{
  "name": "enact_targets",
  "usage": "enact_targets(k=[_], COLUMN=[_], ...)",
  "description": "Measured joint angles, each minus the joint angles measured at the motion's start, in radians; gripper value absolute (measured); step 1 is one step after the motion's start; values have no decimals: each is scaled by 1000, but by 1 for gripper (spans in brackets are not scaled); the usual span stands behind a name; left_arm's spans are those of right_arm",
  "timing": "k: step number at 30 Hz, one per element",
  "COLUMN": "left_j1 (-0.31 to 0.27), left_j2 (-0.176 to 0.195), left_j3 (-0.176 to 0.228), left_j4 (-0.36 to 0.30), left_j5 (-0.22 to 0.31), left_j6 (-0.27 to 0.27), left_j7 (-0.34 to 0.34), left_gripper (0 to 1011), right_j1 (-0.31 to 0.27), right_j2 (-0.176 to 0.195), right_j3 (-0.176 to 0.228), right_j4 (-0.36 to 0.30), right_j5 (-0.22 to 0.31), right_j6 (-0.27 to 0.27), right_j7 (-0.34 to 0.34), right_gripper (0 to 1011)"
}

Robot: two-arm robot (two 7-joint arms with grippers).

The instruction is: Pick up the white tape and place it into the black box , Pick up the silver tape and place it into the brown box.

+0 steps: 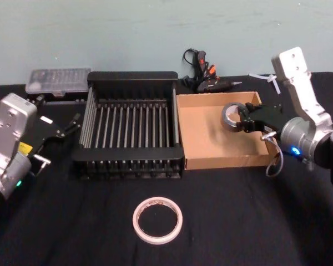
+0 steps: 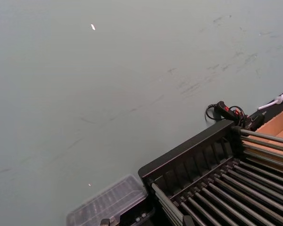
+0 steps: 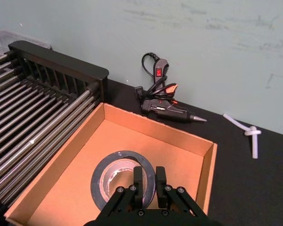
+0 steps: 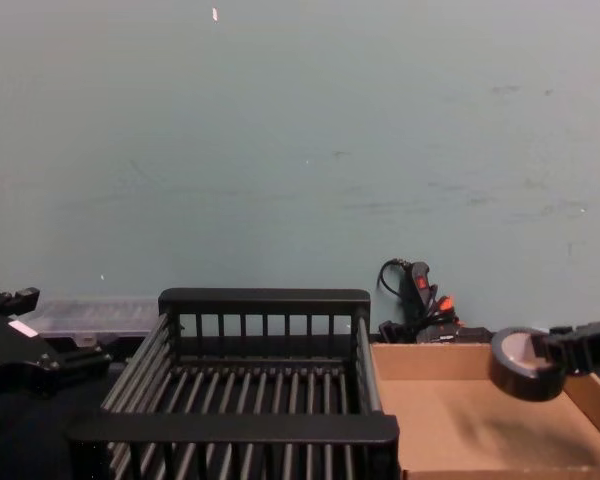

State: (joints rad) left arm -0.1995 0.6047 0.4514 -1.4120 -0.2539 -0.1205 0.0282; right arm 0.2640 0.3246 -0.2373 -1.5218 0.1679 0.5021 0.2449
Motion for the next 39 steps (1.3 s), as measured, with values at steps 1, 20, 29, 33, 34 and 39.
enact_targets(k=[1,20,29,33,34,39], left_j1=[0,0,0,0,0,0], left_j2=[0,0,0,0,0,0], left_j3=[0,0,0,0,0,0], left_j4=[0,0,0,0,0,0], left_j5=[0,0,0,0,0,0], left_j6=[0,0,0,0,0,0], left_j7=[0,0,0,0,0,0], left_gripper=[1001,1001,1001,1001,1001,1001], right_j1=[7,92,91,90,90,89], right_j2=[-4,-77,-74,-73,-73,-72], right_j3=[-2,-15,-15,-14,-14,-14], right_j4=[12,211,207,204,204,202], right_j5=[-3,-74,-72,-70,-70,-68], right_j6=[-2,-40,-40,-40,-40,-39], right_j7=[1,-8,-9,-9,-8,-8], right_gripper=[164,164,164,229,249,426])
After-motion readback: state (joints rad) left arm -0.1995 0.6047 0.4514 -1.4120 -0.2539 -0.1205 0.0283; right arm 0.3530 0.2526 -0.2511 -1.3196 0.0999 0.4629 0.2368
